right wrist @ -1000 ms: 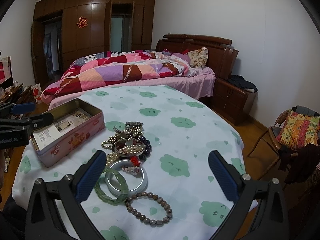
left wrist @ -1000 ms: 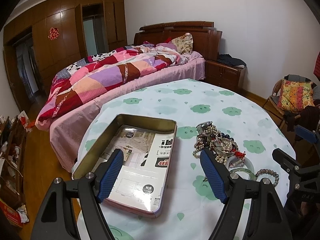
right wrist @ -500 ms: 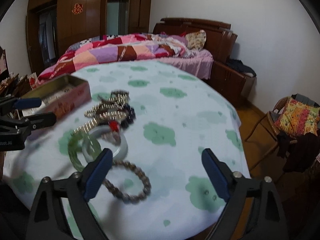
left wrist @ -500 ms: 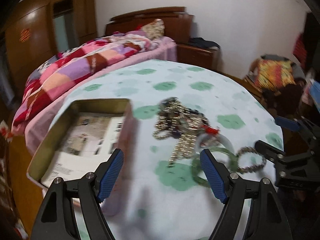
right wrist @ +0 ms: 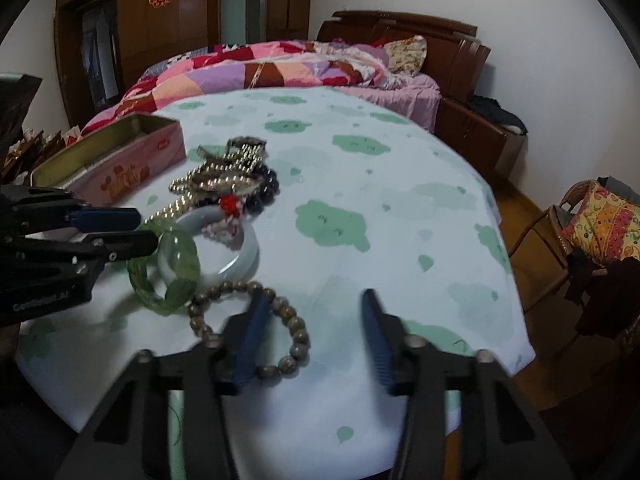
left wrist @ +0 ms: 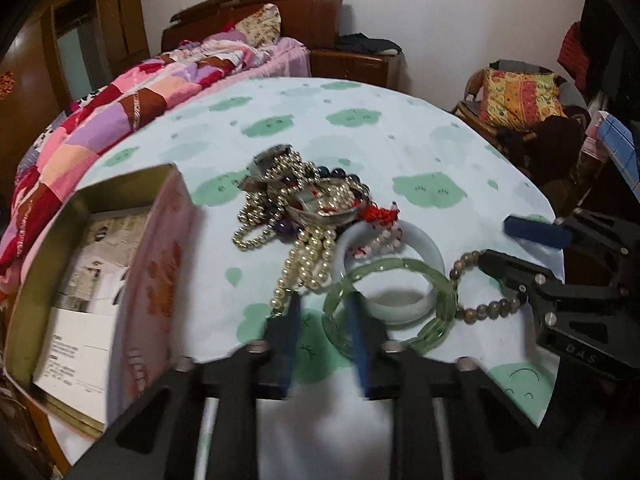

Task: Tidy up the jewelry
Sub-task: 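Grasp the green jade bangle with the left tool while the right tool grasps the brown bead bracelet, then carry the green bangle and bead bracelet over the tin and lower them inside, then open both tools to release the bangle and bracelet into the tin, then move both tools back over the jewelry pile, then grasp the white jade bangle with the right tool while the left tool grasps a pearl necklace, then carry the white bangle and pearl necklace over the open tin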

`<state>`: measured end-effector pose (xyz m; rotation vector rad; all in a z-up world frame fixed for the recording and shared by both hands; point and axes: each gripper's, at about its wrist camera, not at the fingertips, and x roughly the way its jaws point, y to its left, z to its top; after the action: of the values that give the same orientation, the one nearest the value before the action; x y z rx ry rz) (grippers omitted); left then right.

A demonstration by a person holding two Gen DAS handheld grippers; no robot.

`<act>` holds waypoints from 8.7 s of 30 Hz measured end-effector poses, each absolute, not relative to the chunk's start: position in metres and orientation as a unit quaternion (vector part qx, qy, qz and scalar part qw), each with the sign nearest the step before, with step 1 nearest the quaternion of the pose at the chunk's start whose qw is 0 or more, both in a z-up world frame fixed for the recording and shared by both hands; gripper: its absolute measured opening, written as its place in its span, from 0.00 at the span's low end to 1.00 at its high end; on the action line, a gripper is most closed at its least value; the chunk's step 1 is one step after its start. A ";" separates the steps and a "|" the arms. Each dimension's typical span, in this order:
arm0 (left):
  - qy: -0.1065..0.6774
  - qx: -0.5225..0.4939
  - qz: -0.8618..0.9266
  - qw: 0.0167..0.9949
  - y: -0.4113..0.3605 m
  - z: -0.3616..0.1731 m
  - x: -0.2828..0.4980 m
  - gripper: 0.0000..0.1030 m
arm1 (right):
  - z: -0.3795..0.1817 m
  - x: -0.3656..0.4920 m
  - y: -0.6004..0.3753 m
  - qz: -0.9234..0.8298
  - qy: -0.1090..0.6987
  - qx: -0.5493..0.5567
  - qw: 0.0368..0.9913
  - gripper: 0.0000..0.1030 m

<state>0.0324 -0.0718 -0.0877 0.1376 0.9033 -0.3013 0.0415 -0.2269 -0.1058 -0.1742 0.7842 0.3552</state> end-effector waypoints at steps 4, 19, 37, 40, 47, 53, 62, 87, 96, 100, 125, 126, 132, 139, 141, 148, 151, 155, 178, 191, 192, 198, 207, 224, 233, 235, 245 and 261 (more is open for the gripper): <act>0.431 0.055 -0.156 0.887 -0.070 -0.086 0.029 0.06 | -0.108 0.038 -0.223 0.175 0.377 -0.103 0.904 0.18; 0.359 0.033 -0.120 0.925 -0.039 -0.043 0.015 0.06 | -0.076 0.029 -0.214 0.203 0.325 -0.100 0.918 0.10; 0.342 0.008 0.001 0.940 0.048 -0.029 0.033 0.06 | -0.027 0.050 -0.146 0.279 0.278 -0.106 0.913 0.10; 0.348 -0.003 0.016 0.938 0.064 -0.033 0.039 0.06 | -0.025 0.060 -0.129 0.295 0.274 -0.110 0.909 0.10; 0.355 -0.010 0.032 0.934 0.086 -0.036 0.059 0.06 | -0.024 0.086 -0.092 0.317 0.277 -0.111 0.901 0.10; 0.367 -0.015 0.036 0.930 0.099 -0.039 0.078 0.06 | -0.025 0.108 -0.064 0.328 0.283 -0.100 0.896 0.10; 0.390 -0.006 0.054 0.919 0.108 -0.052 0.102 0.06 | -0.044 0.128 -0.038 0.332 0.313 -0.095 0.885 0.10; 0.424 -0.009 0.049 0.904 0.108 -0.066 0.101 0.32 | -0.066 0.116 -0.022 0.322 0.362 -0.149 0.862 0.33; 0.391 -0.019 0.067 0.918 0.100 -0.055 0.085 0.55 | -0.059 0.107 -0.023 0.324 0.331 -0.152 0.873 0.73; 0.370 -0.019 0.074 0.926 0.097 -0.044 0.077 0.67 | -0.058 0.108 -0.029 0.321 0.331 -0.143 0.876 0.73; 0.371 -0.002 0.100 0.923 0.097 -0.043 0.072 0.67 | -0.051 0.105 -0.038 0.319 0.319 -0.131 0.883 0.73; 0.370 -0.002 0.100 0.923 0.096 -0.043 0.071 0.67 | -0.050 0.104 -0.040 0.319 0.317 -0.131 0.884 0.74; 0.366 0.002 0.097 0.925 0.087 -0.039 0.062 0.67 | -0.045 0.101 -0.067 0.307 0.311 -0.119 0.892 0.75; 0.363 0.014 0.072 0.929 0.057 -0.036 0.049 0.67 | -0.039 0.102 -0.113 0.282 0.312 -0.088 0.903 0.77; 0.362 0.021 0.062 0.930 0.047 -0.037 0.045 0.67 | -0.040 0.100 -0.130 0.270 0.313 -0.080 0.907 0.78; 0.367 0.047 0.014 0.929 0.003 -0.045 0.036 0.67 | -0.058 0.088 -0.189 0.219 0.335 -0.069 0.914 0.79; 0.371 0.060 0.003 0.927 -0.011 -0.049 0.034 0.67 | -0.072 0.084 -0.201 0.211 0.353 -0.071 0.909 0.79; 0.375 0.066 -0.005 0.925 -0.022 -0.053 0.033 0.67 | -0.087 0.083 -0.205 0.217 0.368 -0.073 0.901 0.74; 0.387 0.072 -0.060 0.917 -0.058 -0.065 0.061 0.67 | -0.107 0.078 -0.196 0.245 0.397 -0.096 0.879 0.11; 0.406 0.074 -0.085 0.907 -0.064 -0.080 0.061 0.67 | -0.106 0.086 -0.212 0.218 0.399 -0.109 0.884 0.11; 0.407 0.076 -0.088 0.906 -0.066 -0.081 0.061 0.67 | -0.106 0.085 -0.212 0.218 0.398 -0.111 0.884 0.11; 0.426 0.074 -0.107 0.895 -0.071 -0.093 0.069 0.52 | -0.110 0.086 -0.210 0.230 0.401 -0.112 0.880 0.14; 0.426 0.042 -0.140 0.893 -0.064 -0.091 0.065 0.09 | -0.108 0.079 -0.208 0.246 0.383 -0.098 0.885 0.13; 0.332 -0.007 -0.150 0.931 -0.035 -0.013 0.028 0.05 | -0.069 0.071 -0.219 0.255 0.341 -0.056 0.903 0.13; 0.301 -0.006 -0.135 0.944 -0.024 0.011 0.017 0.05 | -0.051 0.068 -0.218 0.262 0.320 -0.047 0.909 0.13; 0.298 -0.005 -0.129 0.946 -0.022 0.012 0.017 0.05 | -0.050 0.067 -0.217 0.264 0.319 -0.046 0.909 0.13; 0.281 -0.009 -0.105 0.954 -0.003 0.024 0.012 0.05 | -0.037 0.070 -0.199 0.280 0.303 -0.046 0.910 0.13; 0.266 -0.010 -0.039 0.963 0.047 0.035 0.020 0.05 | -0.018 0.083 -0.151 0.316 0.287 -0.058 0.903 0.13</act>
<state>0.0200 0.0465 0.0354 -0.0208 0.5397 -0.0786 0.0833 -0.1507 -0.0182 -0.1208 0.5934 0.6527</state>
